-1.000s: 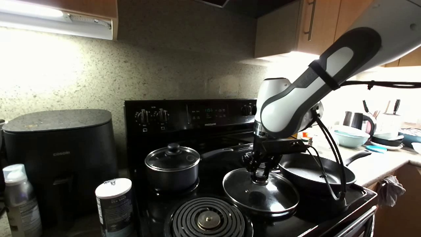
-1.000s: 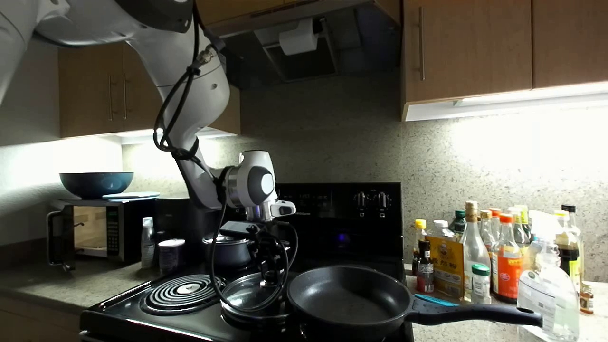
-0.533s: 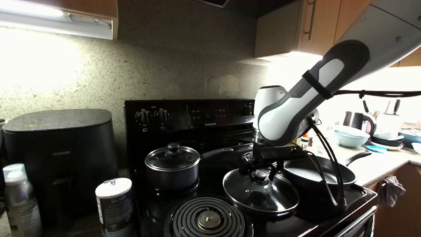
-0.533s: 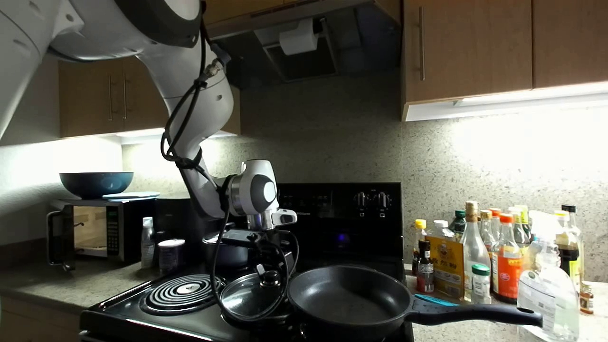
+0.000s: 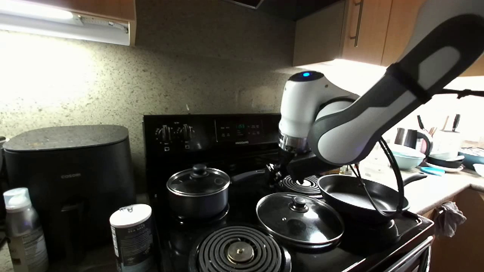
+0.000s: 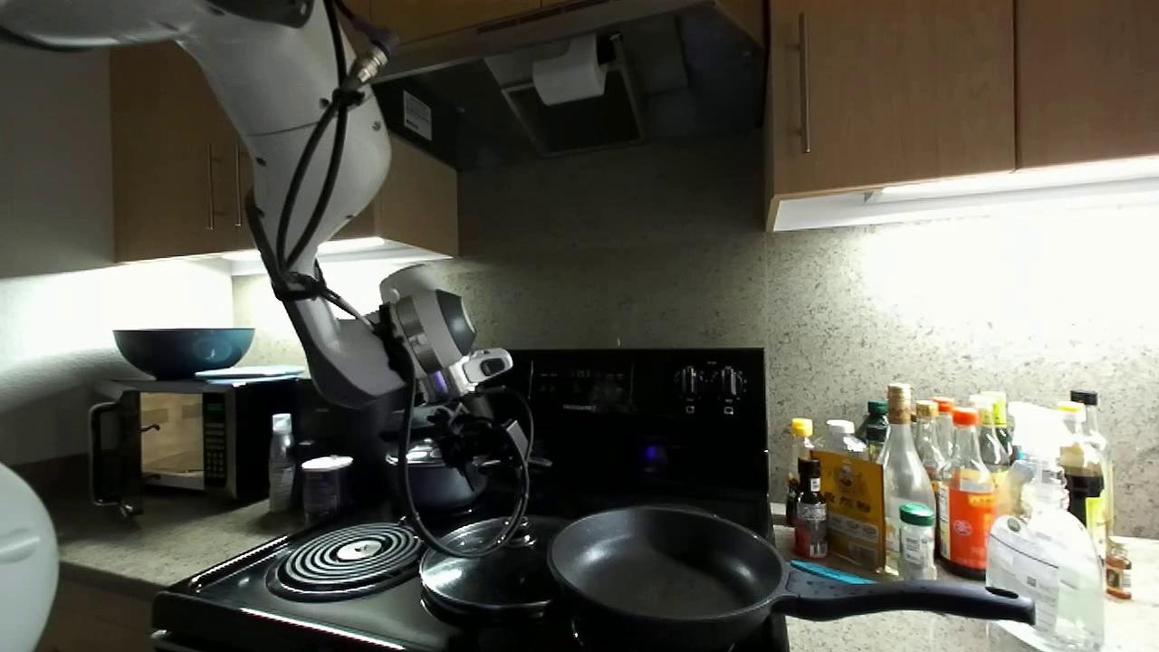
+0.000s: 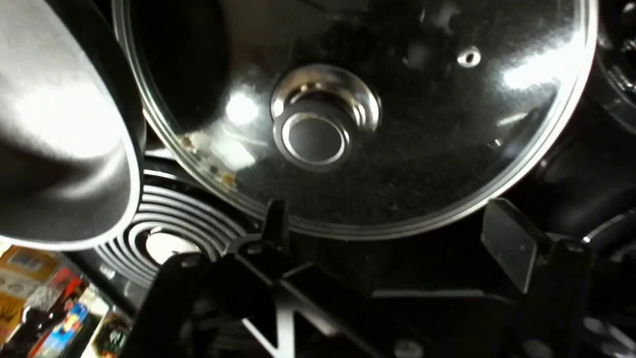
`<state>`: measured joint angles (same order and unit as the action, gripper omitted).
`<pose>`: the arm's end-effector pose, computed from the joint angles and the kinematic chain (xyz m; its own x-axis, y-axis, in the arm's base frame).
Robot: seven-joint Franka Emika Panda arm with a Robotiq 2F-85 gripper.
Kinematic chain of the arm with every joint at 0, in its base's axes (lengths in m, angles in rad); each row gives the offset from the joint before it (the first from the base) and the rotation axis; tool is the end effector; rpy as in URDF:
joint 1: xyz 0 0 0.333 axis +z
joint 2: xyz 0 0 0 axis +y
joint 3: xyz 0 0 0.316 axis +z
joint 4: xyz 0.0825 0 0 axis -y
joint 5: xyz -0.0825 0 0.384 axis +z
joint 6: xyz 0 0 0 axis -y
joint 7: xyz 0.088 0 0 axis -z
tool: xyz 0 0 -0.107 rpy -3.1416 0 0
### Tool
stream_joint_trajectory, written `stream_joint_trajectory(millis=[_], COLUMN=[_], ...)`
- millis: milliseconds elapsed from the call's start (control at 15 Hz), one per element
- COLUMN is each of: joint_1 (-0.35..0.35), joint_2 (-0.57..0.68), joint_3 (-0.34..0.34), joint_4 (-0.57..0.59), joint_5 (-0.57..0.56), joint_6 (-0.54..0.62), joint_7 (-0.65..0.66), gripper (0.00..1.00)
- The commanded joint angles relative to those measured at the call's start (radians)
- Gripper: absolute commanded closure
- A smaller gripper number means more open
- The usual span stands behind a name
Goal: Put the lid on the pot, then put the lid on the stove
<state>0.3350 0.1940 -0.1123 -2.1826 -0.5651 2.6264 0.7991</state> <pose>0.5591 0.1407 0.3232 0.9225 -0.0683 0.3799 -0.1414 -0.9756 0.1681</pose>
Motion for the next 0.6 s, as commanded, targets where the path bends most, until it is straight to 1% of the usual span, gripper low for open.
stream_joint_trajectory(millis=[0,67,200,267,333,533], joint_1=[0.096,0.087,0.090,0.089,0.093,0.093], joint_2=[-0.218,-0.257,-0.316,-0.335,-0.268,-0.315], joint_3=[-0.055,-0.035,-0.023,-0.021,-0.022,-0.022], joint_4=[-0.152,-0.180,-0.213,-0.234,-0.163,-0.210], joint_5=[-0.280,-0.363,-0.447,-0.450,-0.400,-0.420], joint_6=[0.050,0.062,0.040,0.034,0.025,0.025], joint_7=[0.224,0.288,0.391,0.397,0.343,0.362], gripper=[0.00,0.00,0.00,0.00,0.00,0.00])
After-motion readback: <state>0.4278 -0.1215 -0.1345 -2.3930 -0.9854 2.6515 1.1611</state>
